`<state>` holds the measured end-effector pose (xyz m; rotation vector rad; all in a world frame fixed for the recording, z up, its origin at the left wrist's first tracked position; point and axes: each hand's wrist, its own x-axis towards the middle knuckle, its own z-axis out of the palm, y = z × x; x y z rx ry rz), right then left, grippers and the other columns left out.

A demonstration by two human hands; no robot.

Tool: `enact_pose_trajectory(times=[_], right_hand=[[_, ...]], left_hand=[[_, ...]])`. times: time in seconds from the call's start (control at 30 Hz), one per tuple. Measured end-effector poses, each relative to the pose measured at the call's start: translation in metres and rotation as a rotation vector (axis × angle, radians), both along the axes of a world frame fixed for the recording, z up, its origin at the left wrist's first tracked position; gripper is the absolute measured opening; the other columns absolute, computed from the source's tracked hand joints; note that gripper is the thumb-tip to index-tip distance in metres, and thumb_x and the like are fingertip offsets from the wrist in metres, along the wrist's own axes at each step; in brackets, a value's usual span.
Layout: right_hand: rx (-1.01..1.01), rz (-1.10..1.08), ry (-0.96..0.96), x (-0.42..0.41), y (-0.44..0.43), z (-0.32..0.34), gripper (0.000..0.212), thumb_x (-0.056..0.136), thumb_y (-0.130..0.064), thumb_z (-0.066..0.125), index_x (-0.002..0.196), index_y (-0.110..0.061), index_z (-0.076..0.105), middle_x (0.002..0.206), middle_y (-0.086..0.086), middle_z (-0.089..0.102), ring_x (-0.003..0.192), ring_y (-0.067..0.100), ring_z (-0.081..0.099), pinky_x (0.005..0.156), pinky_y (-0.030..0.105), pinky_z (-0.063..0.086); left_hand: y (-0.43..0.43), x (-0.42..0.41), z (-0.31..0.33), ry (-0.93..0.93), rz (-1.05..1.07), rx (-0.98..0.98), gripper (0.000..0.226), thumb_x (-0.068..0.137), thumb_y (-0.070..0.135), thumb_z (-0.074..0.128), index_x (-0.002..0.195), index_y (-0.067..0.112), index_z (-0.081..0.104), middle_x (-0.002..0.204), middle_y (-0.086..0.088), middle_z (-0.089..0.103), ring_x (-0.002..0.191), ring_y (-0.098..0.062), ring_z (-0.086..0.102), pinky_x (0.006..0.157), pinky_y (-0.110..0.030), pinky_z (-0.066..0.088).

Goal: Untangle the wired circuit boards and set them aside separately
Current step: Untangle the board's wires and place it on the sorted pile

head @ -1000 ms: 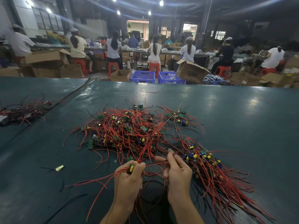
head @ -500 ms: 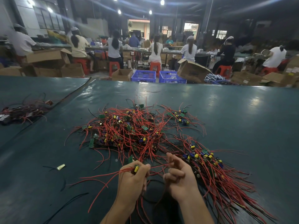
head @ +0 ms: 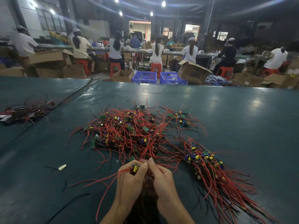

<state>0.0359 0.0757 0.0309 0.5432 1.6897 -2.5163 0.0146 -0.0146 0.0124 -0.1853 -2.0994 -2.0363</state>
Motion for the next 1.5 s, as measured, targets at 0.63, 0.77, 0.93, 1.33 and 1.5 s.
enact_pose_trajectory(times=[0.63,0.77,0.93,1.33,1.5], right_hand=[[0.330,0.022,0.208,-0.004,0.022,-0.005,0.030,0.090,-0.045,0.060,0.075,-0.028,0.081,0.070,-0.004,0.075,0.068,0.008,0.070,0.064,0.018,0.053],[0.471,-0.028,0.213,-0.003,0.020,-0.007,0.037,0.098,-0.040,0.054,0.074,-0.030,0.080,0.078,-0.010,0.076,0.079,0.004,0.072,0.076,0.020,0.056],[0.281,-0.181,0.158,-0.004,0.027,-0.005,0.038,0.089,-0.052,0.055,0.076,-0.028,0.080,0.049,-0.008,0.049,0.041,0.003,0.039,0.041,0.016,0.032],[0.425,0.098,0.330,0.000,0.033,-0.001,0.021,0.075,-0.030,0.082,0.093,-0.021,0.076,0.088,-0.002,0.077,0.083,0.009,0.073,0.070,0.018,0.055],[0.478,0.123,0.364,0.000,0.035,-0.001,0.017,0.079,-0.020,0.082,0.093,-0.013,0.076,0.084,-0.001,0.077,0.082,0.011,0.074,0.070,0.018,0.054]], left_hand=[[0.000,0.001,0.014,-0.460,-0.216,0.265,0.047,0.065,0.054,0.068,0.068,0.008,0.075,0.048,-0.007,0.055,0.039,-0.016,0.053,0.041,-0.022,0.044],[-0.005,-0.001,0.015,-0.413,-0.147,0.146,0.060,0.072,0.064,0.055,0.056,0.009,0.072,0.054,-0.016,0.064,0.047,-0.023,0.063,0.046,-0.024,0.050],[-0.007,-0.003,0.015,-0.391,-0.090,0.330,0.034,0.075,0.045,0.064,0.072,0.013,0.076,0.059,-0.015,0.065,0.049,-0.022,0.064,0.045,-0.024,0.051],[-0.009,-0.009,0.009,-0.438,-0.071,0.364,0.038,0.071,0.044,0.067,0.068,0.007,0.076,0.065,-0.017,0.070,0.051,-0.021,0.066,0.048,-0.024,0.054],[-0.008,-0.009,0.010,-0.422,-0.058,0.354,0.036,0.070,0.044,0.066,0.068,0.010,0.077,0.069,-0.018,0.072,0.058,-0.022,0.070,0.053,-0.026,0.058]])
